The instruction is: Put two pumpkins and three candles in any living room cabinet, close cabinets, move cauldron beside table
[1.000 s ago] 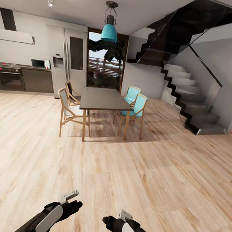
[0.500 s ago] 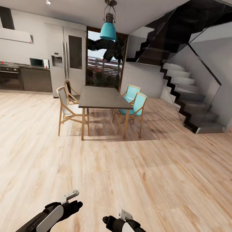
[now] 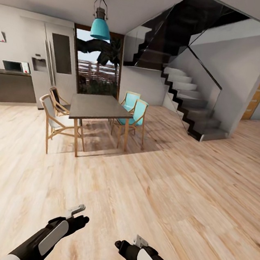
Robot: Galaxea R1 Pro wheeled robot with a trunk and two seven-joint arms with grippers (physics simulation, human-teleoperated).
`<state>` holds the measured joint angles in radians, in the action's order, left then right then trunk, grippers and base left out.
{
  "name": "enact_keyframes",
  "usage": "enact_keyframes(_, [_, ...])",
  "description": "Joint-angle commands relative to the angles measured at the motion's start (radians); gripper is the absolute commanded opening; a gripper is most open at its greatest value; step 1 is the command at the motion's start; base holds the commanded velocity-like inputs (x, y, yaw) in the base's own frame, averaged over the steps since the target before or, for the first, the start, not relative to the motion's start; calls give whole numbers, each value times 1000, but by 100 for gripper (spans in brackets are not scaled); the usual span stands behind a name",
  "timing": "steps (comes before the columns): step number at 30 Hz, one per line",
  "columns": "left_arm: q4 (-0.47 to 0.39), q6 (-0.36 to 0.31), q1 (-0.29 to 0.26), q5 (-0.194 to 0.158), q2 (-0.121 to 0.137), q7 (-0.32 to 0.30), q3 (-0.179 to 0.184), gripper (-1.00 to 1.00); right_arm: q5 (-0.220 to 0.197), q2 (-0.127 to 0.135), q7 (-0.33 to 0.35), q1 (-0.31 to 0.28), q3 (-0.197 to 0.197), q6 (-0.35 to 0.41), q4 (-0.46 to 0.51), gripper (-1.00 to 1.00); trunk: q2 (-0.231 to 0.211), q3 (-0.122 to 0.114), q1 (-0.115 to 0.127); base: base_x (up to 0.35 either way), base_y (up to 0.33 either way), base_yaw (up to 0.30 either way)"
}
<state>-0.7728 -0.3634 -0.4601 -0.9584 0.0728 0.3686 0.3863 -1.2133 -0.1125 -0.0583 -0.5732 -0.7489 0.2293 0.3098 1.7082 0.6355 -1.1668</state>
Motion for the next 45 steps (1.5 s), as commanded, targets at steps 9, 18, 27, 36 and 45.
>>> enact_keyframes(9, [-26, -13, 0, -10, 3, 52, 5, 100, -9, 0, -5, -1, -6, -2, 0, 100, 64, 29, -35, 0, 0, -289])
enact_keyframes(18, [-29, -18, 0, -11, 4, 53, 5, 100, -10, 3, -5, -1, -5, -2, -5, 100, 127, 58, -69, 0, 0, -290])
enact_keyframes(27, [-29, -29, 0, -15, 5, 53, 5, 100, -10, 3, -5, -1, -4, -2, -6, 100, 190, 86, -104, 0, 0, -283])
enact_keyframes(36, [-31, -29, -2, -17, 4, 53, 4, 100, -9, 1, -5, -2, -6, 0, -5, 100, 253, 114, -138, 0, 0, -49])
enact_keyframes(45, [-47, -49, -2, -19, 22, 53, 4, 100, -8, 2, -6, -1, -6, -6, -9, 100, 316, 142, -173, 0, 0, -1])
